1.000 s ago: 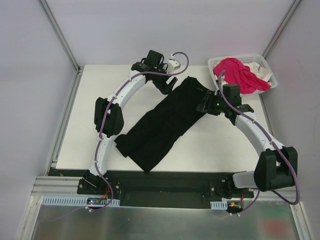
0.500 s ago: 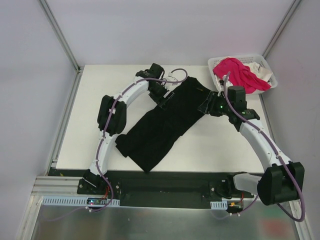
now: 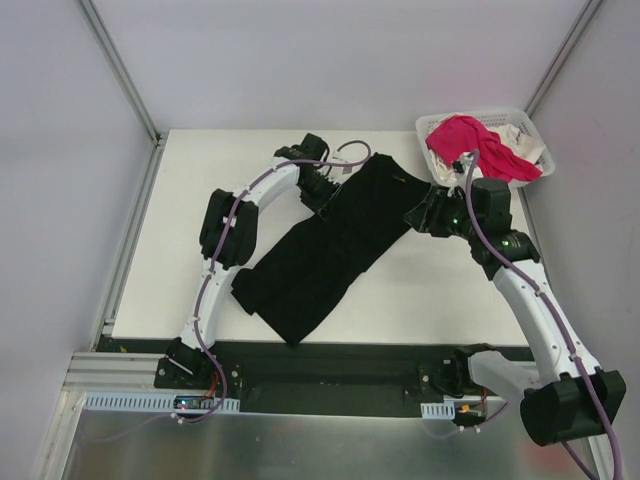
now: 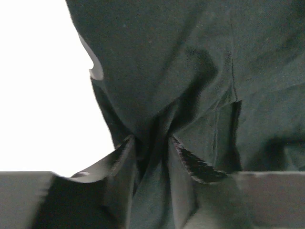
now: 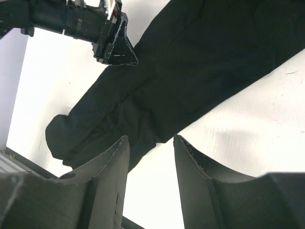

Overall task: Fold and stack the t-shirts
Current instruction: Rotate the tshirt 90 degrees

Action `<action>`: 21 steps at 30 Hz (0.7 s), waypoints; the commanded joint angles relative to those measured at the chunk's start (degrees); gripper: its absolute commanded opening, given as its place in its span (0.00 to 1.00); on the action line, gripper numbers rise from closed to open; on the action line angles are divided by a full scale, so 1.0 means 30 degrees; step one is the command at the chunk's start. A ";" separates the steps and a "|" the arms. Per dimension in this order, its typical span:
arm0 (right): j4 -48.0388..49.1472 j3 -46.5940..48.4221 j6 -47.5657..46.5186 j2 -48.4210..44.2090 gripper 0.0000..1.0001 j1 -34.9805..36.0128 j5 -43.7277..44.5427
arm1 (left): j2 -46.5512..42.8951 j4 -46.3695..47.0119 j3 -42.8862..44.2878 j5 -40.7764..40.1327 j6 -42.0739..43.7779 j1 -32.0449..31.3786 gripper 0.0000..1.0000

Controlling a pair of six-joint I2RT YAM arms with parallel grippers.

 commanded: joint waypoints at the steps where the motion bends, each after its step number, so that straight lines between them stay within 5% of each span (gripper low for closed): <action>1: -0.0687 0.1330 -0.0535 -0.1347 0.45 -0.0011 0.0578 | 0.0168 -0.0488 -0.0354 -0.1072 -0.1316 -0.0023 0.24; 6: -0.0981 0.1507 -0.0594 -0.1523 0.44 -0.0129 0.0579 | 0.0109 -0.0226 -0.0881 -0.2127 -0.2428 0.0036 0.04; 21: -0.1187 0.1478 -0.0477 -0.1318 0.44 -0.0187 0.1136 | -0.0943 0.0653 -0.1555 -0.5058 -0.6003 0.1323 0.00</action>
